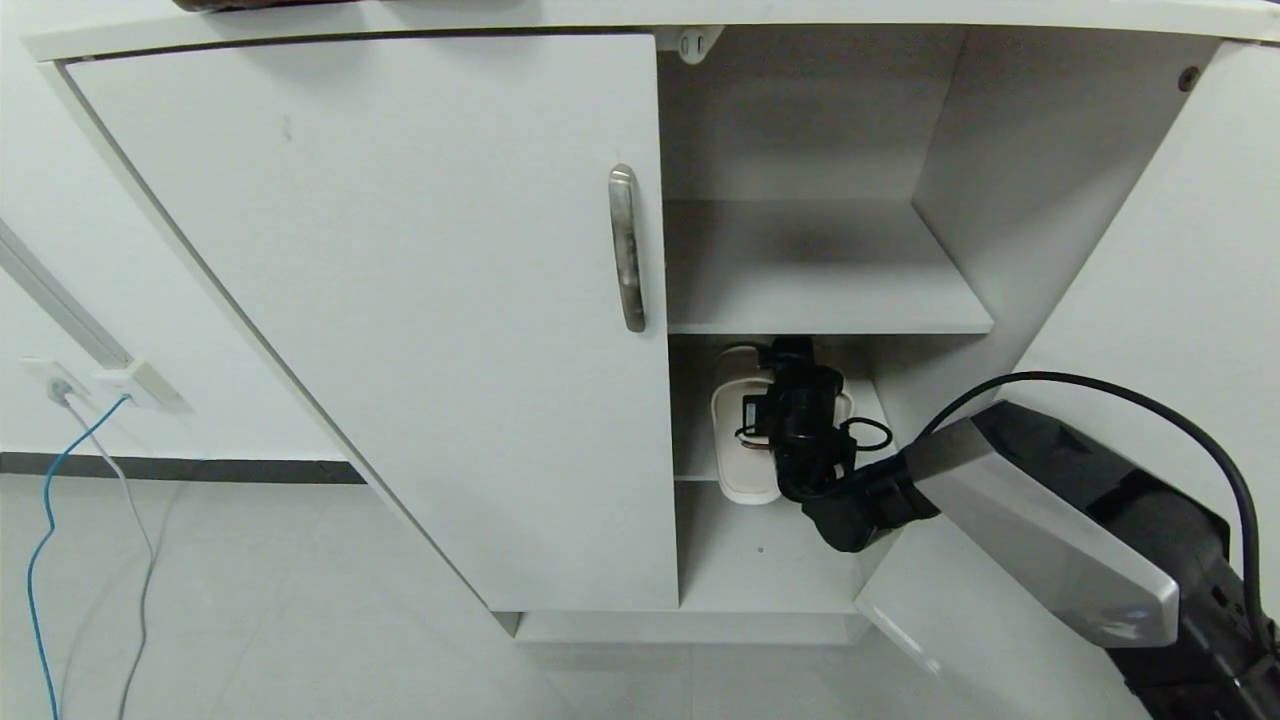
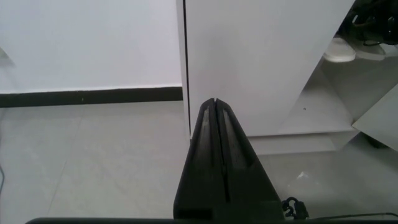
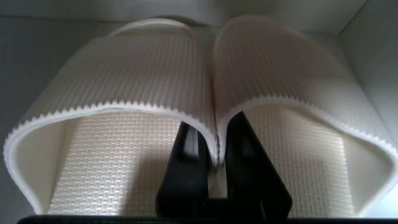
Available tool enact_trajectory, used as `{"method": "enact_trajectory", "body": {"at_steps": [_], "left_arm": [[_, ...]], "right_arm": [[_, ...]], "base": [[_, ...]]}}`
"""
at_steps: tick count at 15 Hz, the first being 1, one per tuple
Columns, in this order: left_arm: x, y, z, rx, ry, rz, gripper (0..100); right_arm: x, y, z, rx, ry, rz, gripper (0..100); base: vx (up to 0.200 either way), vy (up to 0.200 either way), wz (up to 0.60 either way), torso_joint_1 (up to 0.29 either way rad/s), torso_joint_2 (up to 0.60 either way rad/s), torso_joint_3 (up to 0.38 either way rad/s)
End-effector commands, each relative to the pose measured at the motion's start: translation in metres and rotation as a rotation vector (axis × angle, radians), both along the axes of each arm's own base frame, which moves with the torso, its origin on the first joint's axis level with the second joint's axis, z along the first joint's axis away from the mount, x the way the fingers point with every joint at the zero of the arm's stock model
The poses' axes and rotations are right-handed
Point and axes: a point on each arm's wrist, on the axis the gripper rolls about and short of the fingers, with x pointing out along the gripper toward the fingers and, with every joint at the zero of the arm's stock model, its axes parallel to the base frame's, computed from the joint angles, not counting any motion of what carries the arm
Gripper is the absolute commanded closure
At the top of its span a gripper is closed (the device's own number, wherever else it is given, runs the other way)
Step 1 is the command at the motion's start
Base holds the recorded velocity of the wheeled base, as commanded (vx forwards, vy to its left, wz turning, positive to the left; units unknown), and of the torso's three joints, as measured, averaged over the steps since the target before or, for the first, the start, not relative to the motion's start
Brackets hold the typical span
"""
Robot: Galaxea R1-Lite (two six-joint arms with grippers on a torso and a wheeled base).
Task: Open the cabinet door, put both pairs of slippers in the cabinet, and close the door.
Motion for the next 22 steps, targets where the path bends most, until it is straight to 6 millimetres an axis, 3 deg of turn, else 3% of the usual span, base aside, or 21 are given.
{"method": "enact_trajectory", "body": {"at_steps": [1, 3, 4, 8, 13, 18, 22], "left_arm": [[0.000, 0.000, 0.000, 0.000, 0.002, 0.001, 100], [0.000, 0.000, 0.000, 0.000, 0.001, 0.001, 100], [0.000, 0.000, 0.000, -0.001, 0.001, 0.002, 100], [0.000, 0.000, 0.000, 0.000, 0.001, 0.002, 100], [0.000, 0.000, 0.000, 0.002, 0.001, 0.001, 100], [0.000, 0.000, 0.000, 0.000, 0.001, 0.002, 100], [0.000, 0.000, 0.000, 0.000, 0.002, 0.002, 100]], "right_arm": [[0.004, -0.002, -0.003, 0.001, -0.002, -0.007, 100], [0.004, -0.002, -0.003, 0.001, -0.002, -0.007, 100], [0.004, -0.002, -0.003, 0.002, -0.003, -0.007, 0], [-0.006, -0.004, 0.000, -0.008, 0.012, -0.001, 0], [-0.053, -0.004, 0.014, -0.012, 0.018, -0.001, 0], [-0.125, -0.018, 0.046, 0.011, 0.035, 0.018, 0], [-0.168, -0.022, 0.050, 0.035, 0.074, 0.077, 0]], "base": [[0.000, 0.000, 0.00, 0.000, 0.00, 0.000], [0.000, 0.000, 0.00, 0.000, 0.00, 0.000], [0.000, 0.000, 0.00, 0.000, 0.00, 0.000], [0.000, 0.000, 0.00, 0.000, 0.00, 0.000], [0.000, 0.000, 0.00, 0.000, 0.00, 0.000], [0.000, 0.000, 0.00, 0.000, 0.00, 0.000], [0.000, 0.000, 0.00, 0.000, 0.00, 0.000]]}}
